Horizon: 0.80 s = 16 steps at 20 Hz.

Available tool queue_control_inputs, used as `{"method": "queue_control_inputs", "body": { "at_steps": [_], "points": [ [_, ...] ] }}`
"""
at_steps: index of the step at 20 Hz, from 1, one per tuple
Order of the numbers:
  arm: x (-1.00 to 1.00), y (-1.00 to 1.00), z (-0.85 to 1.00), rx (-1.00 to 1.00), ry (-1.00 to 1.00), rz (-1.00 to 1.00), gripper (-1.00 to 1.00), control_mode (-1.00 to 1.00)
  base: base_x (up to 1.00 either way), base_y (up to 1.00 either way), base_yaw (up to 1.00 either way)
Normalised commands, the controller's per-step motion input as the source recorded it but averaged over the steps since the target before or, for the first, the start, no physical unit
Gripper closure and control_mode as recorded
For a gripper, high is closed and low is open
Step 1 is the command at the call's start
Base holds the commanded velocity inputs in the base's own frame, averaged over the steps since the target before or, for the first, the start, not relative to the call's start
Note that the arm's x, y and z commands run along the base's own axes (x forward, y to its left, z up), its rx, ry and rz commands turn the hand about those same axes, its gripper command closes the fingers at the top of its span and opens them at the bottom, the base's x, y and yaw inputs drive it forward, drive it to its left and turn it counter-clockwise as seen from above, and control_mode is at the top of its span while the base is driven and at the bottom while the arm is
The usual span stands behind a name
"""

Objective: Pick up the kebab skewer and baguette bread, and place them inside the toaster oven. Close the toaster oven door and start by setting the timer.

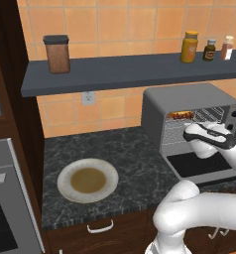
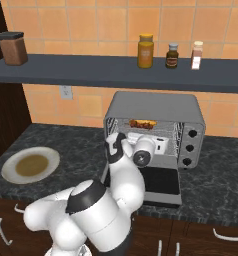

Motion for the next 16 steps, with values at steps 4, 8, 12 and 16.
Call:
{"method": "queue_control_inputs", "body": {
  "at_steps": [4, 8, 12, 16],
  "points": [
    [-0.28, 0.00, 0.00, 0.00, 0.00, 0.00, -1.00, -1.00, 0.00, 0.00, 0.00],
    [-0.81, 0.00, 0.00, 0.00, 0.00, 0.00, -1.00, -1.00, 0.00, 0.00, 0.00],
    [-0.86, 0.00, 0.00, 0.01, 0.00, 0.00, -1.00, -1.00, 0.00, 0.00, 0.00],
    [-0.81, 0.00, 0.00, 0.02, 0.00, 0.00, -1.00, -1.00, 0.00, 0.00, 0.00]
  ]
}}
